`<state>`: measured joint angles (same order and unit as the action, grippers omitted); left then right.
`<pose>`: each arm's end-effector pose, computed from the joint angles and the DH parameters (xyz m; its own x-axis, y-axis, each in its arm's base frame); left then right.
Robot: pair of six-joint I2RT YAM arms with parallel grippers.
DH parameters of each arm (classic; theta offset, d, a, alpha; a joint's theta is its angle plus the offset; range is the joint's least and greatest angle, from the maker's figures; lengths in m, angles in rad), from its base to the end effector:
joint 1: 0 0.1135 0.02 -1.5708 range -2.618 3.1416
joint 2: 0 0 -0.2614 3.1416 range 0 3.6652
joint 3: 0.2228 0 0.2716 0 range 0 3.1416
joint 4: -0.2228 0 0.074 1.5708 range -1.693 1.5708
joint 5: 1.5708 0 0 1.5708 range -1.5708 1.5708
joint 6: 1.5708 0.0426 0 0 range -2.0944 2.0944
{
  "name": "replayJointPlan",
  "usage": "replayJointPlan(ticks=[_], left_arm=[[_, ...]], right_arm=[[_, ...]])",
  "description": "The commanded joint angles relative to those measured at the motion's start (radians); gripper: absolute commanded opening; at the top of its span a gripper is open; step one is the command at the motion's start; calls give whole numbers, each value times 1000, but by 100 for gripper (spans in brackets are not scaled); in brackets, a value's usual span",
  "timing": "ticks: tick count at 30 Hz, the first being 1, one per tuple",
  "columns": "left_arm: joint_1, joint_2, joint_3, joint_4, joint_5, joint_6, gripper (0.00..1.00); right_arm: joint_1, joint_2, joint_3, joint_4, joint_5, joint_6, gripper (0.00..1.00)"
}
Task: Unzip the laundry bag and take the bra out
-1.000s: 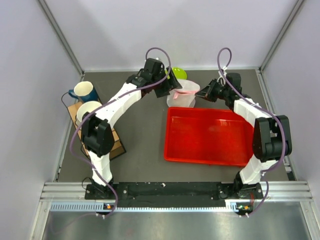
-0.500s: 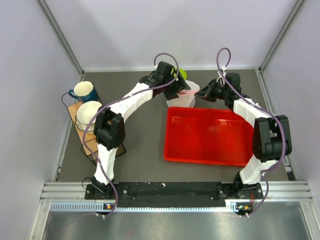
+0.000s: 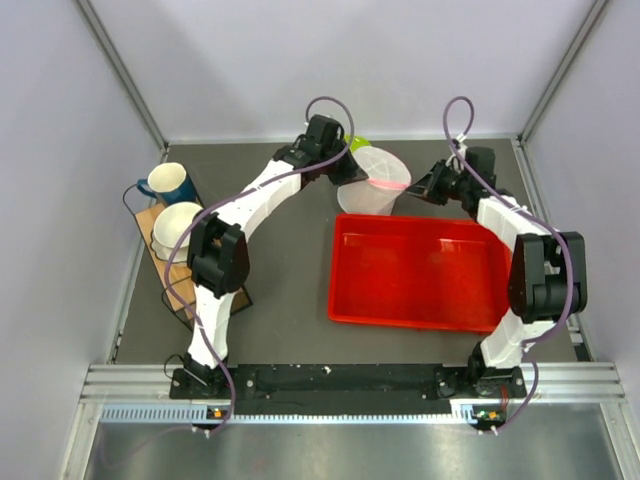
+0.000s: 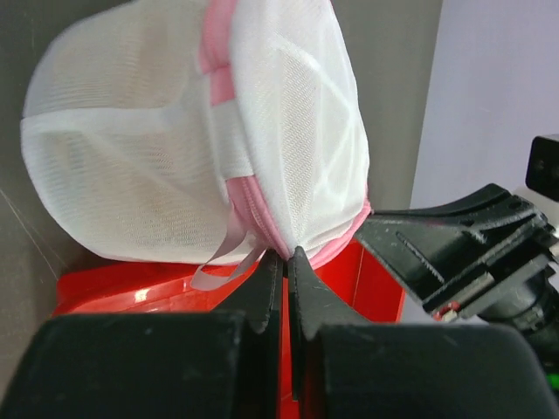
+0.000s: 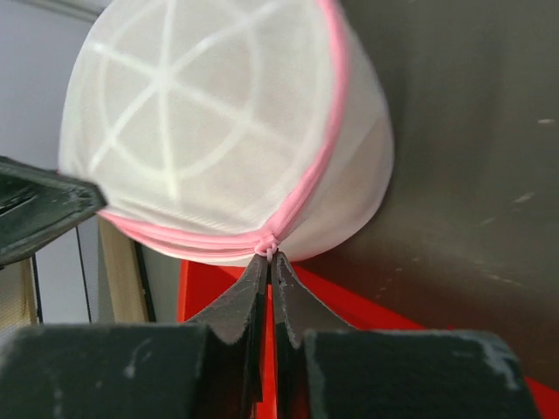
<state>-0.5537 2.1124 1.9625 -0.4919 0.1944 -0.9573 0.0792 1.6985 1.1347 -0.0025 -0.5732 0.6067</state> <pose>0.4366 -0.2796 0.2880 -0.8226 -0.4346 -0.3666 -0.0435 0.6910 -0.7215 0.3988 0.0548 0.2230 -0.7374 0.4220 -0.5274 -0.1245 0.6825 0.7202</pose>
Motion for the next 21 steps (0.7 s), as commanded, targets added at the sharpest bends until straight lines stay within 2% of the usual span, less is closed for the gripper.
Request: replayJointPlan(ticks=[1, 4, 7, 8, 10, 12, 13, 14, 17, 19, 21], left_arm=[[70, -12, 67, 47, 83, 77, 0], [96, 24, 116, 50, 146, 106, 0], [106, 107, 228, 26, 192, 126, 0], [104, 133, 293, 13, 194, 130, 0], [101, 176, 323, 3, 171, 132, 0], [100, 195, 335, 12, 162, 126, 29], [100, 198, 337, 9, 158, 127, 57], [100, 198, 345, 3, 152, 130, 66], [100, 158, 337, -54, 103, 167, 83], [100, 85, 302, -86, 71, 192, 86], [98, -18, 187, -71, 22, 196, 86]], right_arm=[[-68, 6, 11, 4, 10, -54, 0], [-68, -5, 13, 4, -20, -62, 0], [-47, -26, 10, 6, -36, -50, 0], [-27, -42, 11, 4, -34, -54, 0], [-3, -56, 8, 4, -24, -45, 0], [31, -71, 5, 6, -7, -30, 0], [39, -74, 0, 15, -1, 3, 0], [50, -76, -6, 44, 7, 27, 0], [73, -69, -21, 105, 33, 99, 0], [82, -54, -20, 127, 41, 132, 0], [85, -45, -15, 150, 36, 151, 0]])
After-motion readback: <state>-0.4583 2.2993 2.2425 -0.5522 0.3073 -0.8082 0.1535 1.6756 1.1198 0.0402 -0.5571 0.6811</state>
